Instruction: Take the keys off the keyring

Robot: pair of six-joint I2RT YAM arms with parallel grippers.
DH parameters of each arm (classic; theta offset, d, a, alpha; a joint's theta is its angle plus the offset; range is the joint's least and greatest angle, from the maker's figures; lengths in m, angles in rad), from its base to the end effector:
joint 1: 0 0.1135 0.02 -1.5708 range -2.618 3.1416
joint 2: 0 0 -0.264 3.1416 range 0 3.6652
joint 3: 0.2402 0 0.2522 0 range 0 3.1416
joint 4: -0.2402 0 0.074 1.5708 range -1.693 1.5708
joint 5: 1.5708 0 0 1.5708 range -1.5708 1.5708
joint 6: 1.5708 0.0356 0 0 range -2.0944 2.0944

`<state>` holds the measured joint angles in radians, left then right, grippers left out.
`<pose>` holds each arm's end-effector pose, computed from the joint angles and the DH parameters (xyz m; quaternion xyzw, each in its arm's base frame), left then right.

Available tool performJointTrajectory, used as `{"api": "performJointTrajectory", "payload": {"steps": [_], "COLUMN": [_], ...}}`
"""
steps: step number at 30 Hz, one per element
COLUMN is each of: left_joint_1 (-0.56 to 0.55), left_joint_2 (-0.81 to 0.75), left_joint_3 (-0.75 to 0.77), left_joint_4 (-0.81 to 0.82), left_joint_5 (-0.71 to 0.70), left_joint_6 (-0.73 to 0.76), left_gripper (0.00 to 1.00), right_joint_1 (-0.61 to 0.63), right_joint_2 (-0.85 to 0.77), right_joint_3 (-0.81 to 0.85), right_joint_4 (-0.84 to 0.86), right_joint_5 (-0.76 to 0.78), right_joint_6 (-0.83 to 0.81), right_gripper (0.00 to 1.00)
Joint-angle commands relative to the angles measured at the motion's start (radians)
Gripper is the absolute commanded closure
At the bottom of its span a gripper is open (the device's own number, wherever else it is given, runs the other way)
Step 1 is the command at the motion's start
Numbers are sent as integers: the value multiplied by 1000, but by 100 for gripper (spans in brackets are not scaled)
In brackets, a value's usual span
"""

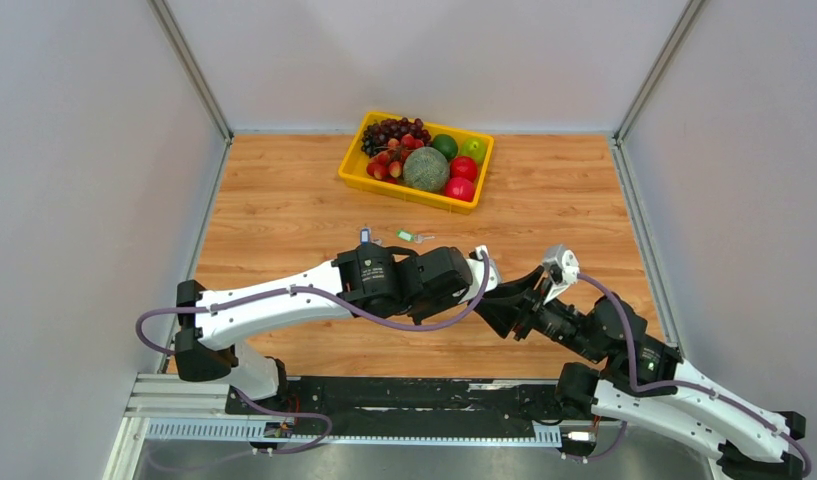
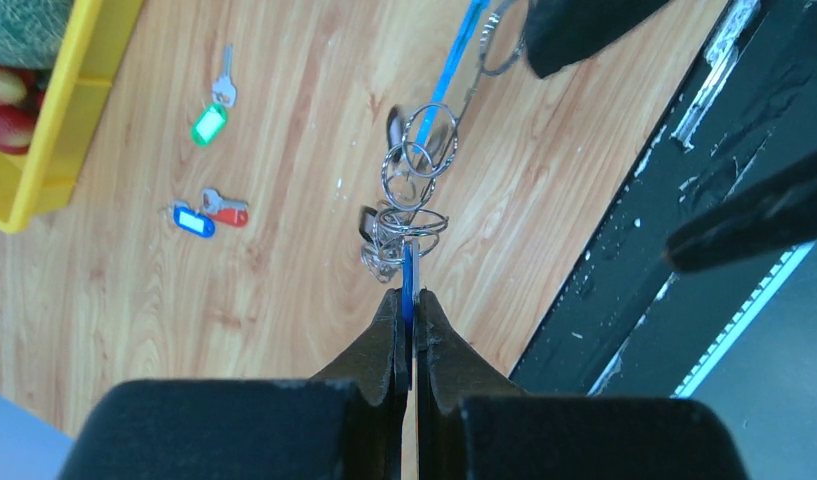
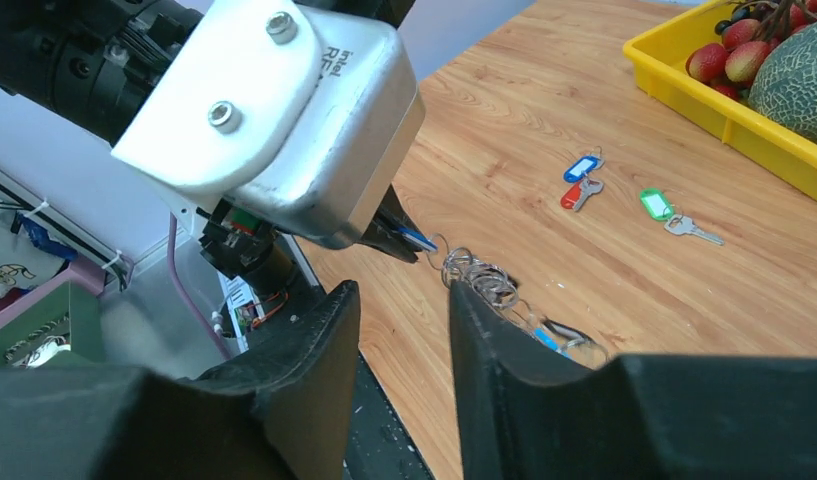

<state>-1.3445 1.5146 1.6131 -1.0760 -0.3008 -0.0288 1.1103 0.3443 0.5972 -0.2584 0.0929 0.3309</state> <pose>0.0784 -0.2933 0.3713 0.5435 0.7750 -0.0724 0.3144 0.0488 0.0909 0.3214 -0.2388 0.6676 0.4401 0.5510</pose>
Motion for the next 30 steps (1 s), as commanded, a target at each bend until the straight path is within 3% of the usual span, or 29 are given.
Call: {"api": "performJointTrajectory", "payload": {"steps": [1,14,21,30], "left_joint_1": [5,10,10,10], "left_joint_2": [-3,16,-1,-41], "left_joint_3": [68,116,114,100], "left_joint_4": [-75,-97,-81,-36], "left_joint_5": [1,49,97,193], "left_joint_6": [-64,-110,-111,-109], "left_gripper": [100,100,100,100], "right_joint_1": [5,5,5,5], "right_joint_2": [-14,125,128,131], "right_joint_3": [-23,-37,-45,-52], "right_joint_4": [-15,63,86,120], "right_joint_5": [-16,-182,-158,-192], "right_joint_6": [-30,-24,-42,-84], "right_gripper": [63,74,66,64]}}
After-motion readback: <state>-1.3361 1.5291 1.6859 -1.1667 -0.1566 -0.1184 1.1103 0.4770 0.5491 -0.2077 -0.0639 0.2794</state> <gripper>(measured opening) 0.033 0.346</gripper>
